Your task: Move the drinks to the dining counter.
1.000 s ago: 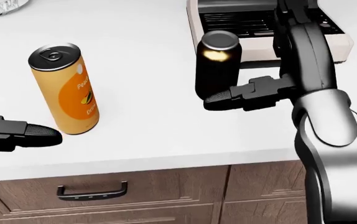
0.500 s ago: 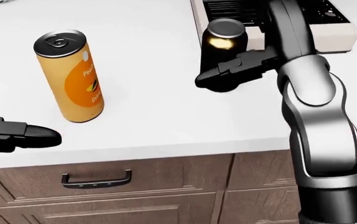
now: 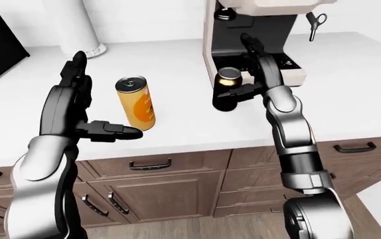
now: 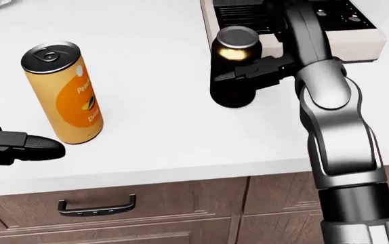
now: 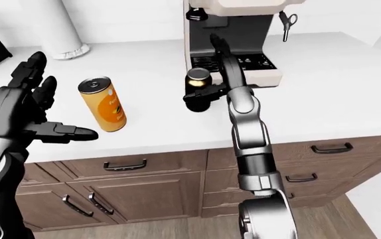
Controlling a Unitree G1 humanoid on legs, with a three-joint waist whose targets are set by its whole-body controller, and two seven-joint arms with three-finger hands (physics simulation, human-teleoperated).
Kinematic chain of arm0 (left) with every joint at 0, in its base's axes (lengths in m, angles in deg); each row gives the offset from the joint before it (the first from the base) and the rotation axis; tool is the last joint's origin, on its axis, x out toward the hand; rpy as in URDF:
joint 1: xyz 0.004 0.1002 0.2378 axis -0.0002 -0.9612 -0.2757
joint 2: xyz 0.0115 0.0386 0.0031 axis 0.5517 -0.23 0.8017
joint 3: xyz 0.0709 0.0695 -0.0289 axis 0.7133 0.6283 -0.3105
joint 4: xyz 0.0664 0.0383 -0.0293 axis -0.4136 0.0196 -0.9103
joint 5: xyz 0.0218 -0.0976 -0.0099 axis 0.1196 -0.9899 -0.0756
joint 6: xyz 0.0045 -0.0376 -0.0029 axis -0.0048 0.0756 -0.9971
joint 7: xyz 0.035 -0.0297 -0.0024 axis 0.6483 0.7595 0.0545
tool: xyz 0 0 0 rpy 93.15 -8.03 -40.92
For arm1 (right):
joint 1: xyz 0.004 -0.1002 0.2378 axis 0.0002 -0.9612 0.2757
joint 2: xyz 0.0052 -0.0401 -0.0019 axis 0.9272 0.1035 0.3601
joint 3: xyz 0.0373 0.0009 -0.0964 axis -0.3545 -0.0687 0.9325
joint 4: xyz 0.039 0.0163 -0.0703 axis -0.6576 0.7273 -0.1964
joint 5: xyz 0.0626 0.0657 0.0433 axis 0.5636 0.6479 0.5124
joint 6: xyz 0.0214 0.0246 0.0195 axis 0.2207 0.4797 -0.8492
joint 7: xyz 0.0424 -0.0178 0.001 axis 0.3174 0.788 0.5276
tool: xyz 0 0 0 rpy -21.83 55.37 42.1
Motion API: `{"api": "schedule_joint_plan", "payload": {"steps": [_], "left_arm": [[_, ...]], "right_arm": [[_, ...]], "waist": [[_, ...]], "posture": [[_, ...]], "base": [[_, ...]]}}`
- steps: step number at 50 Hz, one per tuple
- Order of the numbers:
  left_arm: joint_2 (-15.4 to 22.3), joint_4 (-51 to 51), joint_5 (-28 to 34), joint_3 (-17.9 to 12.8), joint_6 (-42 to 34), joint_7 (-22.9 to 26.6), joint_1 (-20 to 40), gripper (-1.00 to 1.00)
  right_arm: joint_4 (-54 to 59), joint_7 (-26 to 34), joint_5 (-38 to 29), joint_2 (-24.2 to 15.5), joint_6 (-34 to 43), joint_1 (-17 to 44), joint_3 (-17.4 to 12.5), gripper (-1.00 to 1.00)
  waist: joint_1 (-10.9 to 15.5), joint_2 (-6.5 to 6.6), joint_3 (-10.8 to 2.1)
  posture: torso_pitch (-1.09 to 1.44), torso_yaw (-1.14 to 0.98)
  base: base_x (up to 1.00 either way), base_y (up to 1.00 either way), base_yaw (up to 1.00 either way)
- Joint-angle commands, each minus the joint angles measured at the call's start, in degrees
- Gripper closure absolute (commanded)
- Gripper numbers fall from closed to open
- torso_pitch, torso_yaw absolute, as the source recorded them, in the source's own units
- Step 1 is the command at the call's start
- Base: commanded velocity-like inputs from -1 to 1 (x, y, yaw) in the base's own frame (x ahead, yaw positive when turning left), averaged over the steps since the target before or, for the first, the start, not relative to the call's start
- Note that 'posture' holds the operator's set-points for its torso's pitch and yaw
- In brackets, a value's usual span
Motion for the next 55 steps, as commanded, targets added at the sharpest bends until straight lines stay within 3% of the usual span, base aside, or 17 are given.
{"api": "schedule_joint_plan", "payload": {"steps": [1, 7, 28, 40, 55], "left_arm": [[0.7, 1.4, 0.2, -0.5, 1.6, -0.3, 1.3, -1.0], [0.7, 1.1, 0.4, -0.5, 2.2, -0.4, 0.9, -1.0], [0.2, 0.7, 1.3, -0.4, 3.2, -0.1, -0.3, -1.0], [0.5, 0.9, 1.4, -0.6, 2.8, 0.2, 0.1, -1.0], [0.9, 1.7, 1.4, -1.0, 2.0, 0.6, 0.1, -1.0]], "right_arm": [[-2.3, -0.4, 0.1, -0.4, -1.8, 1.9, -0.3, -0.75], [-7.3, 0.7, 0.4, -0.5, 1.0, -0.4, -0.5, -0.73], [1.6, -0.7, 0.3, 1.2, -5.4, 1.0, 0.4, -0.55], [0.7, -0.3, 0.4, 1.3, -5.1, 0.1, 0.5, -0.55], [-0.2, -0.4, 0.1, 1.7, -5.1, -1.2, 0.6, -0.4]], "waist": [[0.0, 0.09, -1.47], [0.1, -0.03, -1.26], [-0.2, 0.24, -1.27], [0.0, 0.19, -1.38], [0.0, 0.19, -1.52]], "posture": [[0.0, 0.0], [0.0, 0.0], [0.0, 0.0], [0.0, 0.0], [0.0, 0.0]], "base": [[0.0, 0.0, 0.0], [0.0, 0.0, 0.0], [0.0, 0.0, 0.0], [0.0, 0.0, 0.0], [0.0, 0.0, 0.0]]}}
